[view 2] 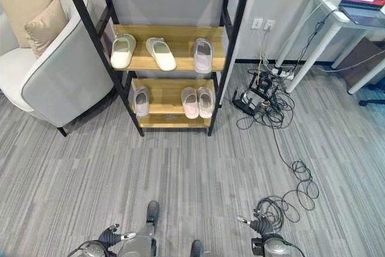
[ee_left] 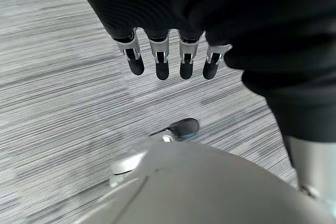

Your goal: Arrange the slippers neatly on the shoe rack.

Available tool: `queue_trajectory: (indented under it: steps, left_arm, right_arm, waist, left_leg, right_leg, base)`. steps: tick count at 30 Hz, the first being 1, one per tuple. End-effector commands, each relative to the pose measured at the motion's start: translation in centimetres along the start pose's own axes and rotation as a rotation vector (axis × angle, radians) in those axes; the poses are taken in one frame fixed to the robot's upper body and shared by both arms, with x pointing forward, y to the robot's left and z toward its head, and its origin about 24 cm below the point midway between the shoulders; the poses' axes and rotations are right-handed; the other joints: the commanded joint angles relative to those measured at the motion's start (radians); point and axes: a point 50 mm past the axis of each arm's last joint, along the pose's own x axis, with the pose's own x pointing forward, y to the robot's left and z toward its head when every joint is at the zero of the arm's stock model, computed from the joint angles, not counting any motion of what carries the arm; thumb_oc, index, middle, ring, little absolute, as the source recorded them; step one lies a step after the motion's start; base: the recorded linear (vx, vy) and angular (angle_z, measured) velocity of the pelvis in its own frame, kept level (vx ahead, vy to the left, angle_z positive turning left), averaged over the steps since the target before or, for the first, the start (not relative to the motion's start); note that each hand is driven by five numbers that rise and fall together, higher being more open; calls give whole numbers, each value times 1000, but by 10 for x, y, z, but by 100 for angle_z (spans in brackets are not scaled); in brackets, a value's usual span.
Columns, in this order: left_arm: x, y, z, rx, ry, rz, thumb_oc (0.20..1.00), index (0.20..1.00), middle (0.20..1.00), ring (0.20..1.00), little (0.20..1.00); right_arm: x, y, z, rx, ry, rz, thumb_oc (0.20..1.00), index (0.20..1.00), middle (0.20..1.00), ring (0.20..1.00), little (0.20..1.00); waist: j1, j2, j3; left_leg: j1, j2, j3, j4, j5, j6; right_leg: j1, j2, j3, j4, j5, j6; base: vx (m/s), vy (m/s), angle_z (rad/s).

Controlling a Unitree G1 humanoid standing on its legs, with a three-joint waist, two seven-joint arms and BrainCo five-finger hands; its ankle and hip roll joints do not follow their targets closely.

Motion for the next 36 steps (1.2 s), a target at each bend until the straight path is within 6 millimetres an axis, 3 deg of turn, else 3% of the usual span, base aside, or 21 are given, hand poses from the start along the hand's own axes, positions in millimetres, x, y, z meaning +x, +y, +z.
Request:
queue_trajectory:
  steps: [1,3,4,5,6,8,9,13,18,24,30,36]
  left_arm:
    - [-8,-12,-31,28,113,-24,1000,1000,1000,1000,1000]
    - [-9,-5,-37,22,128,-12,1000,1000,1000,1000,1000]
    - [-7,2,-34,-19,121,12,1000,1000,1000,1000,1000]
    - [-6,10,-29,-45,104,32,1000,1000,1000,1000,1000]
    - [-6,11,-32,-59,110,29,1000,1000,1000,1000,1000]
    - [-10,4,-43,-38,149,-1,1000,1000,1000,1000,1000]
    - [-11,2,-46,-8,156,-18,1000,1000,1000,1000,1000]
    - [-13,-3,-49,-58,161,-7,1000,1000,1000,1000,1000]
    - [-13,-16,-45,-35,134,-35,1000,1000,1000,1000,1000]
    - [-12,-27,-35,-4,98,-52,1000,1000,1000,1000,1000]
    - [-14,-31,-40,9,113,-47,1000,1000,1000,1000,1000]
    - [-20,-36,-53,-3,148,-53,1000,1000,1000,1000,1000]
  right_arm:
    - [-4,-7,10,-25,-82,-9,1000,1000,1000,1000,1000]
    - [-4,1,5,6,-67,17,1000,1000,1000,1000,1000]
    - [-1,8,10,25,-76,33,1000,1000,1000,1000,1000]
    - [-1,14,11,62,-76,46,1000,1000,1000,1000,1000]
    - [-2,17,10,65,-82,58,1000,1000,1000,1000,1000]
    - [-2,17,13,56,-98,63,1000,1000,1000,1000,1000]
    - [-2,12,18,86,-116,46,1000,1000,1000,1000,1000]
    - [-3,-4,19,77,-130,-9,1000,1000,1000,1000,1000]
    - [-4,-13,39,6,-218,-28,1000,1000,1000,1000,1000]
    - [-6,-5,40,-59,-246,-17,1000,1000,1000,1000,1000]
    - [-14,-5,40,-63,-294,-30,1000,1000,1000,1000,1000]
    - [-37,-14,76,-47,-534,-37,1000,1000,1000,1000,1000]
  waist:
    - [11,-15,-37]
    - [5,-21,-61]
    - [5,-17,-59]
    - [-10,-9,-41]
    - [-25,2,-30]
    - [-46,11,-15]
    - [-74,12,-2]
    - [-65,19,-29]
    - [-55,35,-43]
    - [-52,44,-56]
    - [-62,53,-66]
    - [-86,63,-81]
  left_leg:
    - [86,-25,-14,56,5,38]
    - [125,-46,6,51,-17,59]
    - [156,-67,31,50,-47,86]
    - [191,-73,25,51,-64,103]
    - [231,-75,28,25,-80,102]
    - [260,-74,25,12,-91,93]
    - [278,-79,10,10,-104,85]
    - [297,-64,5,9,-120,71]
    - [313,-28,-18,15,-114,50]
    - [320,-16,-38,6,-102,39]
    - [349,-19,-36,6,-115,42]
    - [345,-30,-17,6,-120,46]
  right_leg:
    - [-52,-43,38,108,15,124]
    - [-64,-72,56,140,25,147]
    - [-120,-113,42,277,69,186]
    - [-180,-125,41,407,120,189]
    - [-224,-135,2,362,123,170]
    - [-260,-130,-35,230,135,170]
    - [-278,-115,20,128,157,184]
    - [-231,-96,26,66,165,167]
    - [-185,-60,1,60,130,140]
    - [-139,-43,-22,28,116,130]
    - [-97,-39,-6,17,100,124]
    - [-102,-50,9,13,115,134]
  base:
    - [390,405,-104]
    - [293,398,-83]
    - [291,475,-13]
    - [397,421,-25]
    - [411,155,-30]
    - [347,-89,22]
    - [272,-180,61]
    - [178,-220,47]
    - [109,-186,-1]
    - [22,-59,3]
    - [-7,10,3]
    - [-25,31,-9]
